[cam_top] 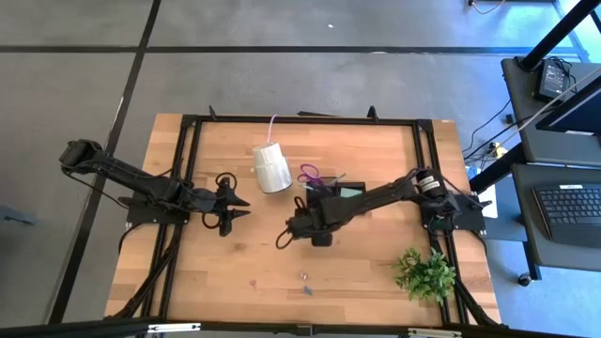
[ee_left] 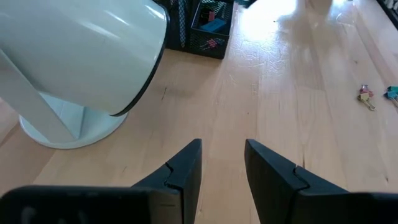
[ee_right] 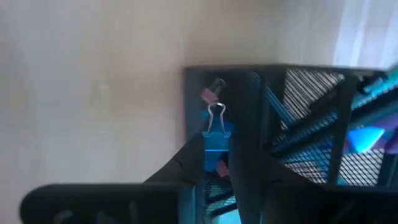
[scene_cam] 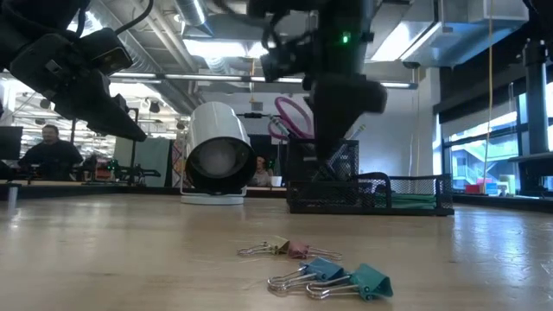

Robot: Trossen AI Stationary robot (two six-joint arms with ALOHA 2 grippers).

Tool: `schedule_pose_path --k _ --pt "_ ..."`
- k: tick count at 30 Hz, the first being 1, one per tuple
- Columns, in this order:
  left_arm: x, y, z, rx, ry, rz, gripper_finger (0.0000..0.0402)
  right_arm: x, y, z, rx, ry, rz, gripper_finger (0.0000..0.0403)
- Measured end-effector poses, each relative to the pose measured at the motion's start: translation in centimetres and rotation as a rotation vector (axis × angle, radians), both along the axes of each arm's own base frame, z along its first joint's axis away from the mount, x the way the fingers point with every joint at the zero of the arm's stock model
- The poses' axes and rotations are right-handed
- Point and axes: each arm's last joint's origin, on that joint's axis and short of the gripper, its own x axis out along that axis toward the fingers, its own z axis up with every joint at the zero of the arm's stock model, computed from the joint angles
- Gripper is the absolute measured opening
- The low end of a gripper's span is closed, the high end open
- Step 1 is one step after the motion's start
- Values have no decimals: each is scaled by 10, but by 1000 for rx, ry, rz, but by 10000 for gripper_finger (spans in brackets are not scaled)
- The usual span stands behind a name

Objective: Pick and place office supplies into organizer
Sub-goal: Put the top blue binder clip into the black desk organizer

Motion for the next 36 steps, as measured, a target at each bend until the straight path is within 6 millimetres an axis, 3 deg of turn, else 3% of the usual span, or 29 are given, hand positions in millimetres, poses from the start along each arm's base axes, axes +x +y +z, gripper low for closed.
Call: schedule_pose_path --k 14,25,36 --pt "0 0 0 0 1 0 116 -18 -18 -42 -46 51 -133 62" --pt "0 0 0 0 1 0 116 -20 -18 -45 -43 51 -147 65" --pt "0 0 0 0 1 0 116 -20 -18 -45 -38 51 -146 116"
